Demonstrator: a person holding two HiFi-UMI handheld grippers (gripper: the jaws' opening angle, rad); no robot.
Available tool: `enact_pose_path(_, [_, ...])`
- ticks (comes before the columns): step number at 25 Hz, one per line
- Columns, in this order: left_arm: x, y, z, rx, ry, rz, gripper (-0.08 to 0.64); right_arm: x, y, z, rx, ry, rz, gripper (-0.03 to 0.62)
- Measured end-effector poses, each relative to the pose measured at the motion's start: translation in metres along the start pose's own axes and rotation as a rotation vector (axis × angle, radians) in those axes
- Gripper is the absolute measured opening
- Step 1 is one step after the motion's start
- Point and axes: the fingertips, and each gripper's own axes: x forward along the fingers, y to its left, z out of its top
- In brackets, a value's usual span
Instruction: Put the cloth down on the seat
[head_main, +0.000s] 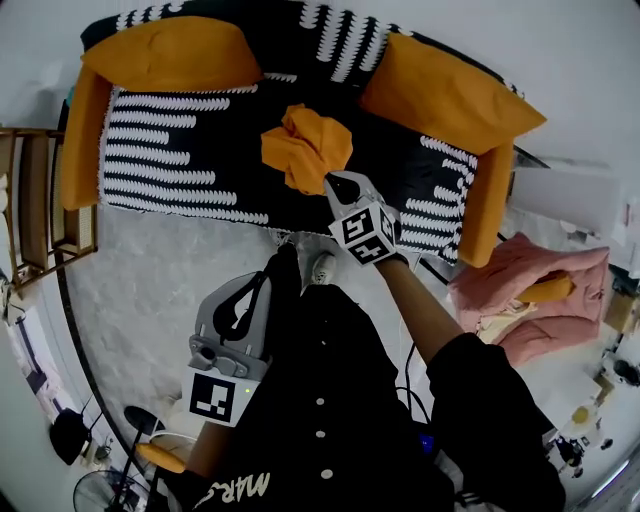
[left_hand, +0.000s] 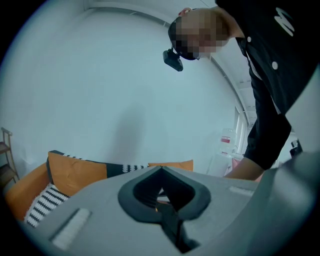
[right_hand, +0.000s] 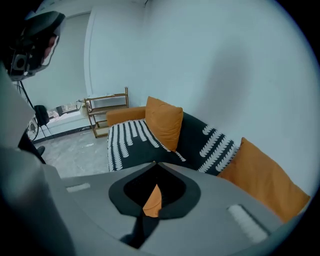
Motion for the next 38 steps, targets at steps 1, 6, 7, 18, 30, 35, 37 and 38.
enact_pose_path(1, [0.000,-0.003,0.003,0.011,-0.005,-0.005,0.000,-0.008,0.000,0.004,0.001,-0.012,-0.005,0.029])
enact_pose_path(6, [-0.004,-0.005,0.026,0.064,-0.043,-0.003,0.000,-0.048,0.000,0.026,-0.005,-0.073,-0.031,0.028])
enact_pose_path(7, [-0.005,-0.004,0.029,0.074,-0.048,0.002,0.000,-0.055,-0.001,0.031,-0.007,-0.087,-0.035,0.028])
enact_pose_path(18, [0.001,0.004,0.065,0.113,-0.133,0.016,0.000,-0.149,-0.022,0.107,-0.004,-0.319,-0.106,0.028])
enact_pose_path(30, [0.010,0.002,0.102,0.154,-0.167,0.009,0.000,-0.231,-0.036,0.128,0.026,-0.478,-0.161,0.029])
enact_pose_path(35, [0.014,0.004,0.111,0.185,-0.183,0.012,0.000,-0.263,-0.049,0.128,0.065,-0.521,-0.190,0.029])
enact_pose_path(37, [0.015,0.004,0.117,0.186,-0.205,0.008,0.000,-0.279,-0.055,0.130,0.095,-0.556,-0.209,0.029])
enact_pose_path(38, [0.016,0.006,0.118,0.187,-0.208,0.011,0.000,-0.288,-0.059,0.133,0.114,-0.582,-0.220,0.029])
